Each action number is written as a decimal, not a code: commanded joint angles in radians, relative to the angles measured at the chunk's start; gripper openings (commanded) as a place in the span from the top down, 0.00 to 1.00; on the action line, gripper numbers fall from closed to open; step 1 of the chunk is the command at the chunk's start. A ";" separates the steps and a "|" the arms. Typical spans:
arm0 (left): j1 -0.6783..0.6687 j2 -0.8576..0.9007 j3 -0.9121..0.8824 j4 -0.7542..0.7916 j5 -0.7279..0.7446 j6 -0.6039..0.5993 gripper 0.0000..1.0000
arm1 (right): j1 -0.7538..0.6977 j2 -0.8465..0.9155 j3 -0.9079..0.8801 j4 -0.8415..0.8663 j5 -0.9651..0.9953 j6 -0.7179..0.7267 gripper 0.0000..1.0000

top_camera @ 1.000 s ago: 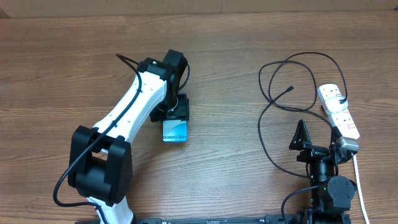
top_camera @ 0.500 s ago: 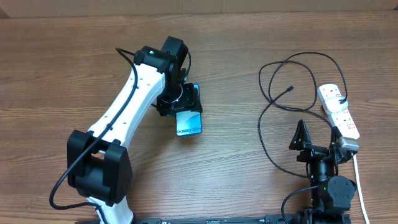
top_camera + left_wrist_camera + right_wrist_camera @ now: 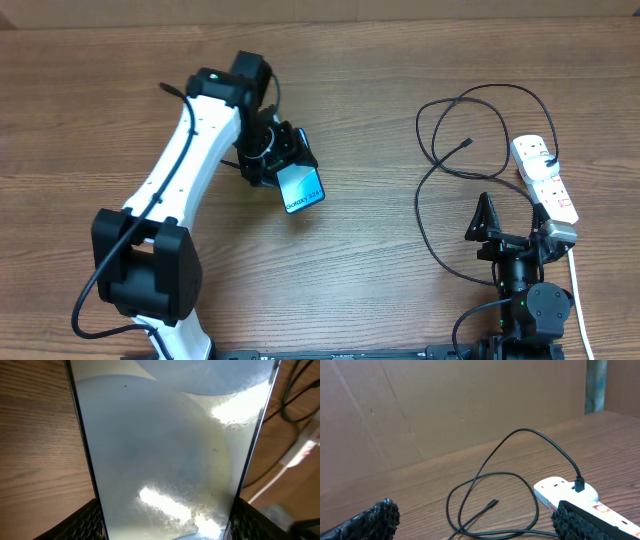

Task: Plug charger to phone and switch on socket
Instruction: 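Lift the phone with the left gripper and tilt it upright, then move the right gripper toward the phone held by the left gripper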

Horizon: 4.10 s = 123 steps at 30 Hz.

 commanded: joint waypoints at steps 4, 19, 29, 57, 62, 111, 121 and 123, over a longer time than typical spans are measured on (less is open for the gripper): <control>0.084 -0.001 0.030 -0.019 0.230 -0.014 0.49 | -0.003 -0.012 -0.011 0.003 -0.006 -0.016 0.00; 0.122 -0.001 0.030 -0.080 0.447 0.072 0.49 | -0.003 -0.012 -0.011 0.003 -0.006 -0.016 0.00; 0.123 -0.001 0.030 -0.089 0.498 0.090 0.48 | -0.003 -0.012 -0.011 0.002 -0.006 -0.016 0.00; 0.123 -0.001 0.030 -0.084 0.499 0.155 0.48 | -0.003 -0.012 -0.011 0.003 -0.006 -0.016 0.00; 0.122 -0.001 0.030 -0.084 0.419 0.195 0.49 | -0.003 -0.012 -0.011 0.003 -0.006 -0.016 0.00; 0.108 -0.001 0.030 -0.056 0.160 0.208 0.48 | -0.002 0.482 0.711 -0.781 -0.473 0.220 0.01; 0.107 -0.001 0.030 -0.077 0.159 0.173 0.48 | -0.002 0.552 0.839 -0.921 -0.617 0.220 0.01; 0.107 -0.001 0.030 -0.074 0.159 0.166 0.49 | -0.002 0.552 0.797 -0.870 -0.646 0.226 0.00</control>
